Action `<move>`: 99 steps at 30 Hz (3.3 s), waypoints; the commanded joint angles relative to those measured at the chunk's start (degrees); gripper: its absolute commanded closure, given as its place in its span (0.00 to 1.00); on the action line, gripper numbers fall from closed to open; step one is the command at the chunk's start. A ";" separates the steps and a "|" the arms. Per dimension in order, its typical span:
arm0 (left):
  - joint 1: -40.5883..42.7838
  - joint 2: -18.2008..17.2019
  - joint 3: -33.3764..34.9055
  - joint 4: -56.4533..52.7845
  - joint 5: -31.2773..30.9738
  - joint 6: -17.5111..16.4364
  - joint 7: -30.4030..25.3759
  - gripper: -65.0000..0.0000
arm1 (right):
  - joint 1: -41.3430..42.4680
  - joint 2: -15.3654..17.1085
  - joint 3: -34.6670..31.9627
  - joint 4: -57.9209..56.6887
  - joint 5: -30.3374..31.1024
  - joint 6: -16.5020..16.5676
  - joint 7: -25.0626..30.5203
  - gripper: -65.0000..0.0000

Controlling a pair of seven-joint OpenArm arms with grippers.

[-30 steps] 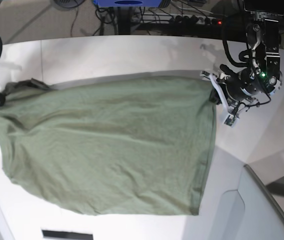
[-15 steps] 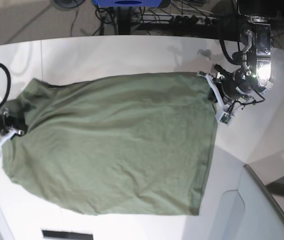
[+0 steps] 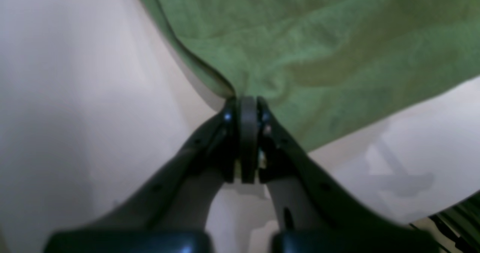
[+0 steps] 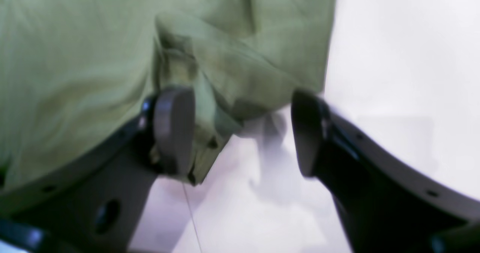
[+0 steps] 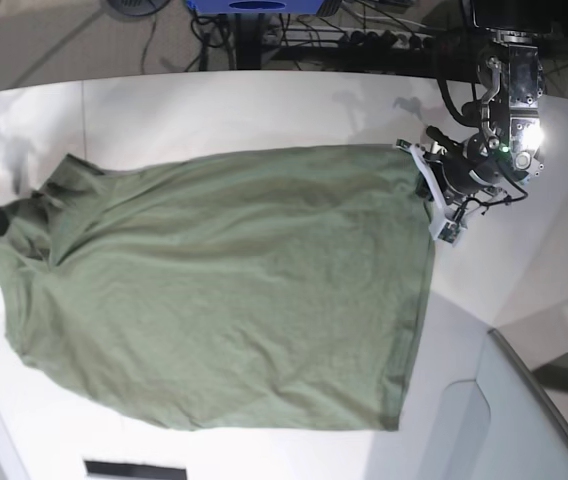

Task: Layout the t-shirt on the table in an organized manner, then fold the t-shirt properly
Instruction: 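Pull the shirt edge apart with both grippers to flatten the shirt, then drag the shirt edge with both grippers to straighten it on the table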

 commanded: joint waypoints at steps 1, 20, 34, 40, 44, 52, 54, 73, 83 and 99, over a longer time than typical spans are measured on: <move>-0.57 -0.60 -0.25 0.89 -0.50 0.14 -0.90 1.00 | 0.43 -0.51 1.44 2.91 1.88 0.68 0.85 0.33; -0.57 -0.60 -0.25 0.97 -0.50 0.14 -0.90 1.00 | 4.56 -2.18 2.49 -7.47 -4.89 1.21 5.59 0.48; -0.40 -0.95 -0.69 1.24 -0.50 0.14 -0.90 1.00 | -0.62 -7.19 14.45 12.67 -4.80 0.68 -13.31 0.99; 0.31 -0.77 -0.25 1.59 -0.50 0.14 -0.90 1.00 | -5.19 -11.24 19.28 19.35 -4.89 0.68 -20.87 0.99; 2.42 -0.95 -0.34 5.63 -0.50 0.14 -0.90 1.00 | -9.06 -12.91 19.55 20.23 -4.63 0.68 -21.13 0.99; 6.29 -1.04 -0.78 8.71 -0.50 0.14 -0.90 1.00 | -17.68 -18.88 19.55 31.13 -4.72 0.68 -21.31 0.99; 6.64 -1.04 -0.87 8.71 -0.50 0.14 -0.90 1.00 | -19.88 -19.68 19.28 34.12 -4.72 0.68 -21.31 0.99; 7.52 -1.04 -0.96 7.22 -0.59 0.22 -0.90 1.00 | -21.99 -21.26 18.93 35.79 -1.64 0.68 -24.25 0.99; 4.97 -0.42 -1.04 8.01 -1.21 0.22 -0.46 1.00 | -12.05 -15.02 14.45 36.49 -1.73 0.50 -24.25 0.99; -10.24 7.14 -7.73 -7.11 -1.21 0.14 -0.55 1.00 | 9.49 -2.53 -1.29 6.78 -1.73 -4.86 -16.30 0.99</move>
